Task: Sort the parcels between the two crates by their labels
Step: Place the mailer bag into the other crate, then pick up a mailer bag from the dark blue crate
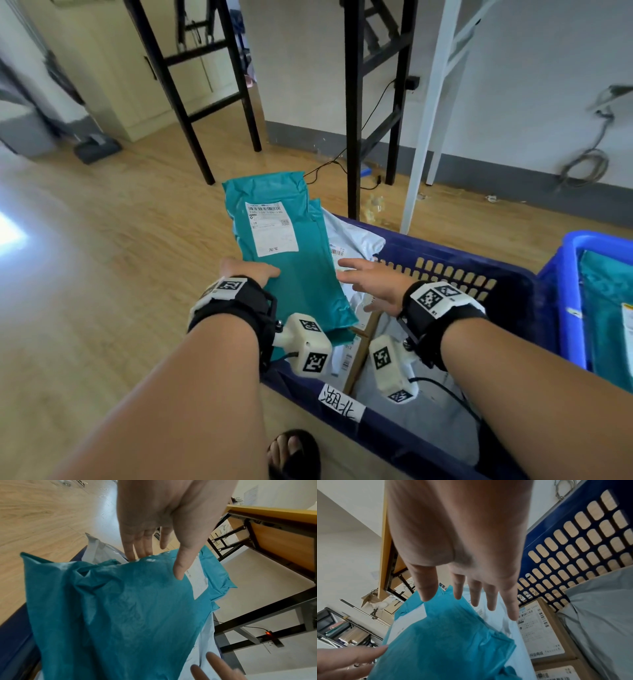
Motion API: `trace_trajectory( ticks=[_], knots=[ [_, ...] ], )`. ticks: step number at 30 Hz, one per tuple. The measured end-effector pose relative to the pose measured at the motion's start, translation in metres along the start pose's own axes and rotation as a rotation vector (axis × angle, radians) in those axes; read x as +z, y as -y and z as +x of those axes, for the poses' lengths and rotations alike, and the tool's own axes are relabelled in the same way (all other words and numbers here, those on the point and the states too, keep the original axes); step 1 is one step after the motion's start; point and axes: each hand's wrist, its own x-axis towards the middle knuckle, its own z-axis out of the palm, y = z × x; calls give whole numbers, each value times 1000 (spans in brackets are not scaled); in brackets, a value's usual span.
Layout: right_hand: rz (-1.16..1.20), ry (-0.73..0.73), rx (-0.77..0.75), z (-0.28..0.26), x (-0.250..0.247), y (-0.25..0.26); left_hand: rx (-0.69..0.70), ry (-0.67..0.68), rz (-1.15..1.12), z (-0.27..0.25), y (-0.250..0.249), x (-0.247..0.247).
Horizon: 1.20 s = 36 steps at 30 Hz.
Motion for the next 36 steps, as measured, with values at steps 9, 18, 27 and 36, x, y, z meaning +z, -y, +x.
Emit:
trace_trajectory(
  ticks=[9,18,27,36],
  knots=[
    [-314,-283,-141,-31,-39,-12,211,-156,119,-19,-36,14],
    [-678,-467,-54,-91,-99,-38,555,305,564,-82,-73,112],
    [-686,-474,-17,-120,-132,-53,481,591,872,-85,-54,232],
    [-662,-313,26,-103,-143,-60,353,720,1069,-64,4,289]
  ],
)
